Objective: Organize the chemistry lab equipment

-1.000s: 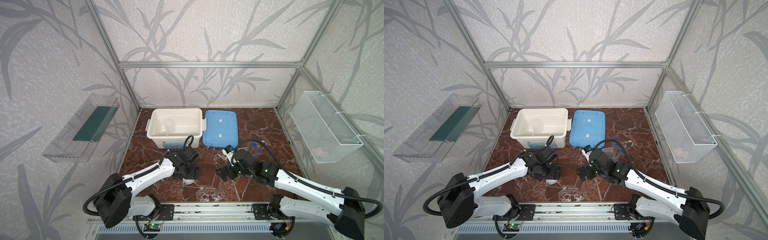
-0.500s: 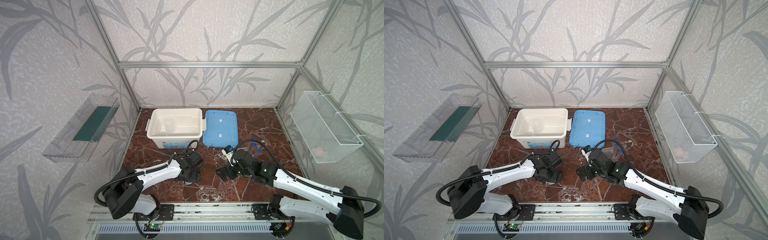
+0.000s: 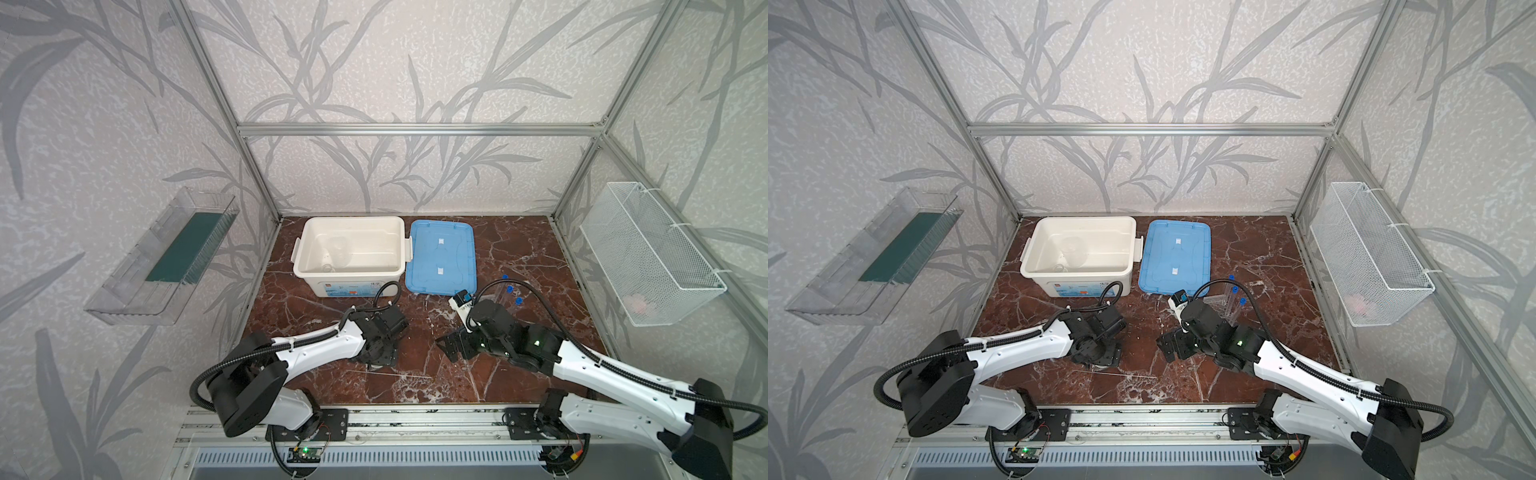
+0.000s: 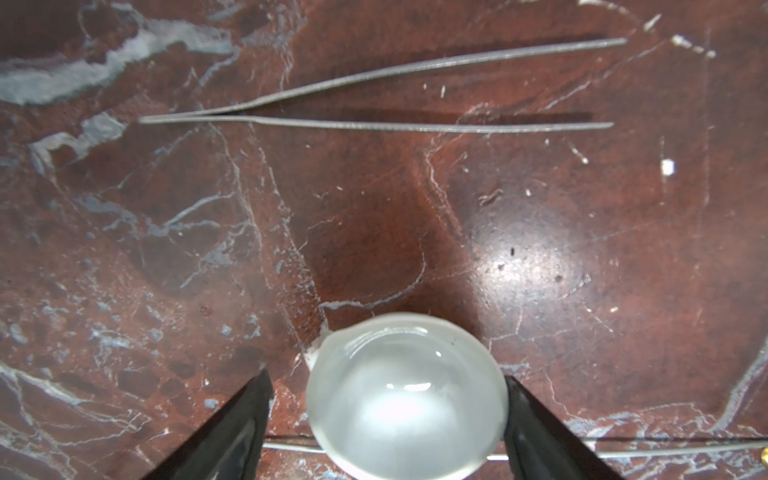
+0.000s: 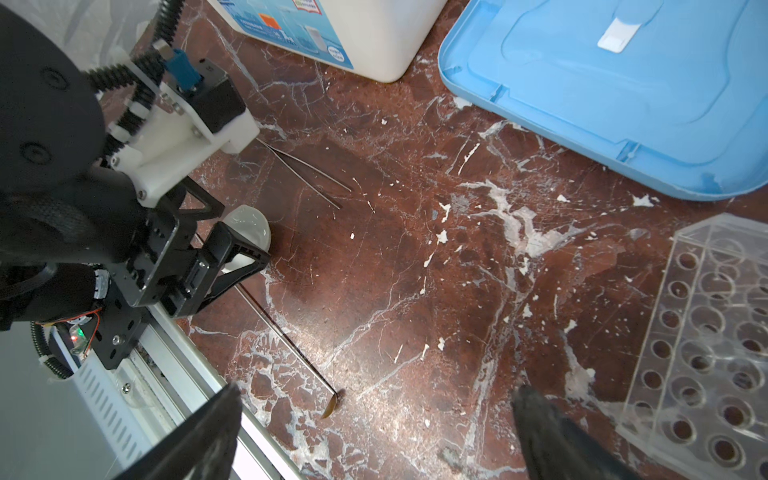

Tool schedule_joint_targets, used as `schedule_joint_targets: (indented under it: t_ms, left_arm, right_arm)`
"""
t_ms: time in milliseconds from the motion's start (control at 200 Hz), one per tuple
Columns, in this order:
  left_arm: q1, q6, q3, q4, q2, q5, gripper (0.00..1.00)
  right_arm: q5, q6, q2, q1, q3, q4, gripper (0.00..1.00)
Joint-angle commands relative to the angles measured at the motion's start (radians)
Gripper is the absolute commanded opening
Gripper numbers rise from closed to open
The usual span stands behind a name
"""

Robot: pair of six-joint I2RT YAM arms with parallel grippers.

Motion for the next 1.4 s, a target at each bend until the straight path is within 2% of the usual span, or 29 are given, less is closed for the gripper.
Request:
schedule_joint_targets:
  t_ms: [0, 190, 465, 670, 790, 840, 1085, 1395]
  left_arm:
    - [-0.006, -0.010, -0.012, -0.007, 0.019, -0.036, 0.85]
    - [-0.017, -0.003, 0.019, -0.032, 0.041, -0.056, 0.79]
    - [-0.035, -0.006, 0.026, -0.015, 0.073, -0.051, 0.77]
    - [-0.036, -0.006, 0.031, -0.013, 0.075, -0.053, 0.71]
    - [-0.036, -0.008, 0.032, -0.013, 0.074, -0.055, 0.63]
    - [-0.037, -0.010, 0.034, -0.012, 0.065, -0.053, 0.60]
    - [-0.035, 0.008, 0.077, -0.037, 0.018, -0.057, 0.54]
    - [-0.035, 0.053, 0.207, -0.178, -0.134, -0.089, 0.51]
  right_arm:
    - [0.032, 0.008, -0.020, 0.000, 0.013, -0.030, 1.00]
    - [0.050, 0.007, -0.031, 0.000, 0.002, -0.025, 1.00]
    - [0.052, 0.001, -0.013, 0.000, 0.015, -0.026, 1.00]
    - [0.049, 0.006, -0.007, 0.000, 0.010, -0.016, 1.00]
    - [0.046, 0.008, -0.006, 0.000, 0.012, -0.014, 1.00]
    - [0.046, 0.008, -0.006, 0.000, 0.012, -0.013, 1.00]
    - [0.041, 0.006, -0.006, 0.000, 0.024, -0.006, 1.00]
    - [0.039, -0.013, -0.036, 0.000, 0.085, 0.004, 1.00]
